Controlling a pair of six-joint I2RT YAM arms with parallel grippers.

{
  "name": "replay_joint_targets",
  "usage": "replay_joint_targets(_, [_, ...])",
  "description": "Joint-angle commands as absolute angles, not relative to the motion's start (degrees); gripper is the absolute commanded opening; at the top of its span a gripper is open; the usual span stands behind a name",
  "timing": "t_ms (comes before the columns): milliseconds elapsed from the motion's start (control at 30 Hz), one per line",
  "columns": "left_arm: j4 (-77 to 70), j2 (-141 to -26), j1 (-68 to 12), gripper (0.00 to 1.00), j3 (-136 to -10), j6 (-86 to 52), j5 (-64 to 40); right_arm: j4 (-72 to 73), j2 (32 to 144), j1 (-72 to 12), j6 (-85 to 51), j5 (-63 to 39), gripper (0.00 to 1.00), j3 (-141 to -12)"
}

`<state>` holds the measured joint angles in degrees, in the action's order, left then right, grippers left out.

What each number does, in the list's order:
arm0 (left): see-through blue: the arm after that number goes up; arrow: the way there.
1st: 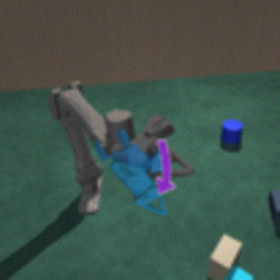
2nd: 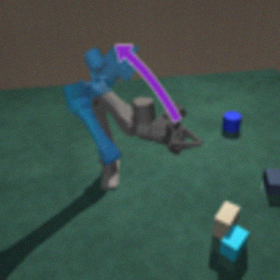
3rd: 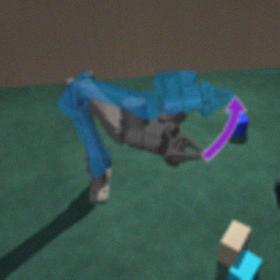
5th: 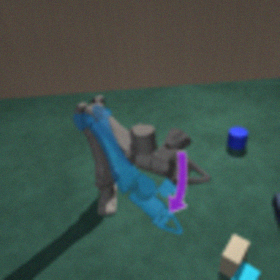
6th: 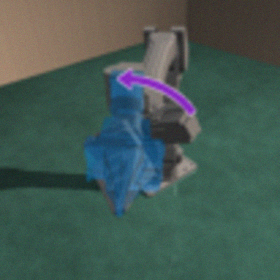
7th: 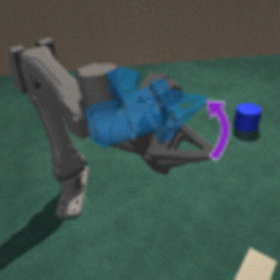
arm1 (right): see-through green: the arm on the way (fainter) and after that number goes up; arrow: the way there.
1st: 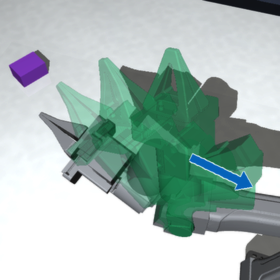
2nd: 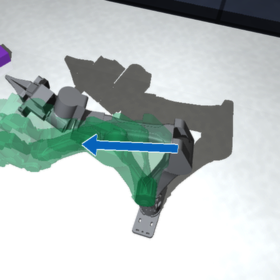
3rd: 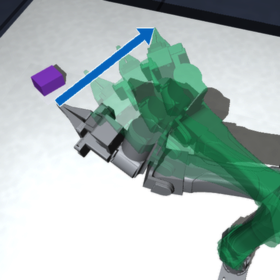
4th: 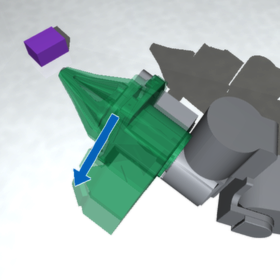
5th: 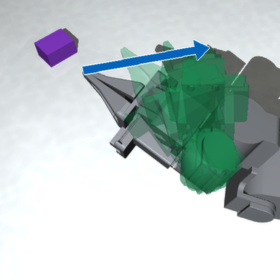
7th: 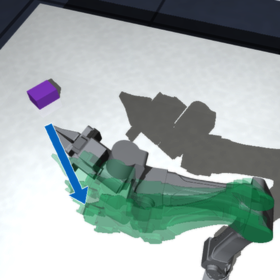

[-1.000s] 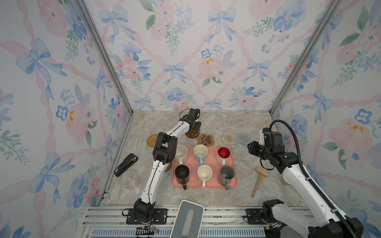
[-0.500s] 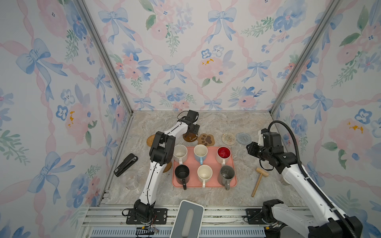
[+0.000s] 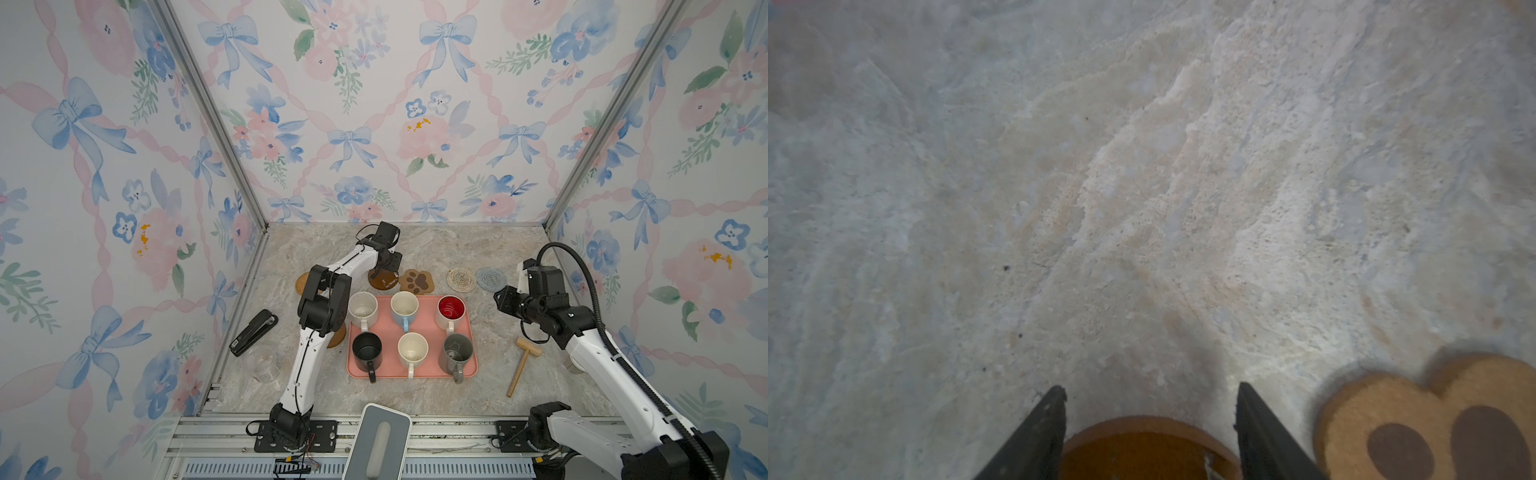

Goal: Place cups on coasters
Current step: Move the coaster to the top-center of the table.

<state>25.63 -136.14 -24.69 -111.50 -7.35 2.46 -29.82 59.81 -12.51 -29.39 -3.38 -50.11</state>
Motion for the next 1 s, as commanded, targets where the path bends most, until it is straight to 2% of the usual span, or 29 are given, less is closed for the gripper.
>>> replay_joint_targets(0, [26.6,-130.5,-26.6,0.60,-111.6,-8.3,2.7,-29.6,59.9,-13.3,-29.1,-3.8,0.27,-50.3])
replay_joint_targets(100, [26.6,-129.4,-28.2,0.50,-112.1,-7.6,2.7,-29.2,60.5,-13.3,-28.9,-3.9,0.27,-50.5])
replay_joint_targets(233, [26.7,-128.6,-30.1,0.38,-110.8,-7.7,-3.1,-28.5,62.5,-13.3,-28.6,-4.7,0.27,-51.7])
replay_joint_targets(367, [27.0,-128.6,-31.3,0.08,-109.1,-8.6,-7.7,-27.0,64.1,-13.6,-28.4,-5.6,0.27,-52.4])
replay_joint_targets(433, [27.9,-129.2,-31.9,0.00,-108.7,-8.8,-7.8,-26.5,64.7,-13.8,-28.3,-5.9,0.26,-52.6])
replay_joint_targets(967, [30.0,-136.3,-33.7,0.00,-110.3,-10.7,-8.9,-25.0,65.7,-13.8,-28.0,-6.1,0.27,-51.9])
